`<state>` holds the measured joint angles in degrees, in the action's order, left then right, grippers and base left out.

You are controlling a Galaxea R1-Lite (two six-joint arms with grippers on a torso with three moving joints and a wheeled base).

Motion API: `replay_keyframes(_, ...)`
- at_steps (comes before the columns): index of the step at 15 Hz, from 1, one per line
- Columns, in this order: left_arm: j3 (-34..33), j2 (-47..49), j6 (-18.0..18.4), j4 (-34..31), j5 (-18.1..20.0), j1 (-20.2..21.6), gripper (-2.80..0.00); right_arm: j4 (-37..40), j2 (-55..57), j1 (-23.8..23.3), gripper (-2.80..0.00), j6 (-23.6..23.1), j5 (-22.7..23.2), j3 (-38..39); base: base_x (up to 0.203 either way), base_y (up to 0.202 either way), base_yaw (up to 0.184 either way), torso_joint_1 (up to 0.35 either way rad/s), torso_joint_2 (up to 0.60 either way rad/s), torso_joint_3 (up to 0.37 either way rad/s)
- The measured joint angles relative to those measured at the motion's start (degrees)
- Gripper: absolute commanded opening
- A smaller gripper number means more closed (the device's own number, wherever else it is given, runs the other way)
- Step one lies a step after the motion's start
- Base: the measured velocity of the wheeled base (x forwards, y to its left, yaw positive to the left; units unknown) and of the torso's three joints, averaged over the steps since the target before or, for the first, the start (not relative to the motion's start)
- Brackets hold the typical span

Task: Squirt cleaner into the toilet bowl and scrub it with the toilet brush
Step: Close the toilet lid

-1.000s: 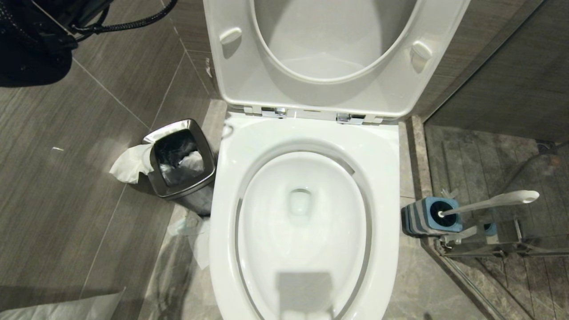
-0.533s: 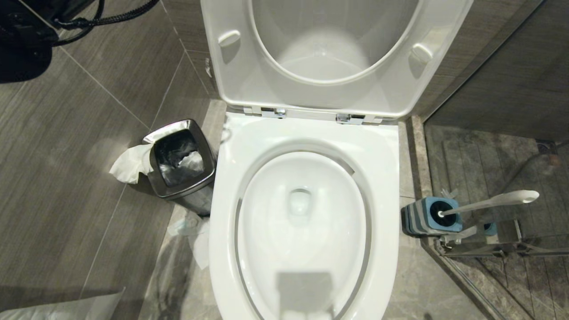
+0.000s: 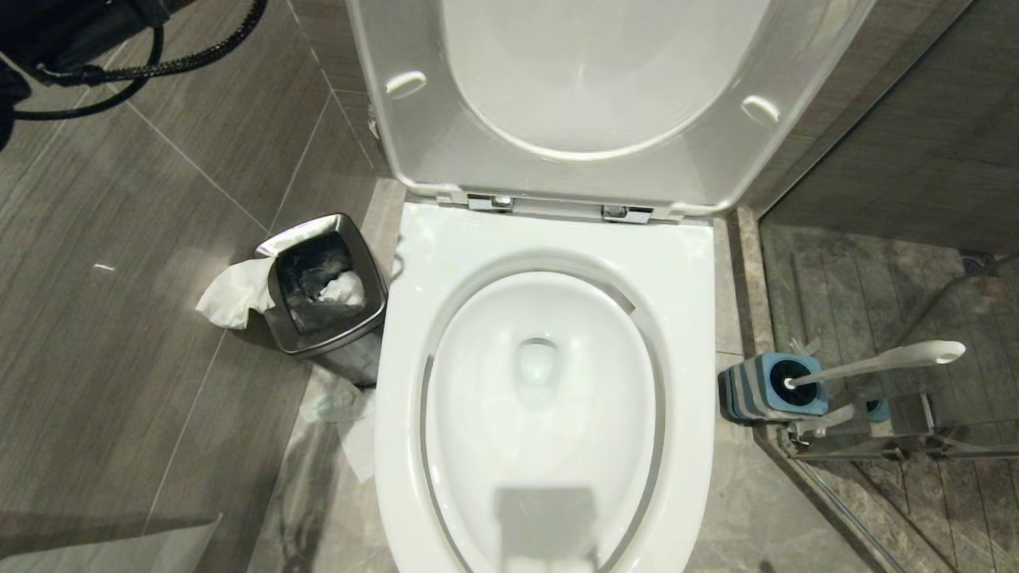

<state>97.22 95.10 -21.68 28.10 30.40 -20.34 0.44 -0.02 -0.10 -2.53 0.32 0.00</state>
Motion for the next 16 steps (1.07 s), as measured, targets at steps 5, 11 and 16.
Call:
replay_keyframes(5, -6.84, -8.12, -2.63, -5.85, -0.15, 1.93, -2.8, -0.02, 0.0, 0.0, -2.8, 0.0, 0.03, 0.0, 0.0, 0.0, 0.0, 0.0, 0.0, 0.0)
replay_keyframes(11, -8.94, -15.63, -2.39, -15.6, -0.45, 4.51, -2.8, 0.0, 0.0, 0.0, -2.8, 0.0, 0.06, 0.0, 0.0, 0.0, 0.0, 0.0, 0.0, 0.0)
replay_keyframes(16, -3.48, -14.77, -1.34, -18.05, -0.68, 7.56, -2.8, -0.02, 0.0, 0.0, -2.8, 0.0, 0.03, 0.0, 0.0, 0.0, 0.0, 0.0, 0.0, 0.0)
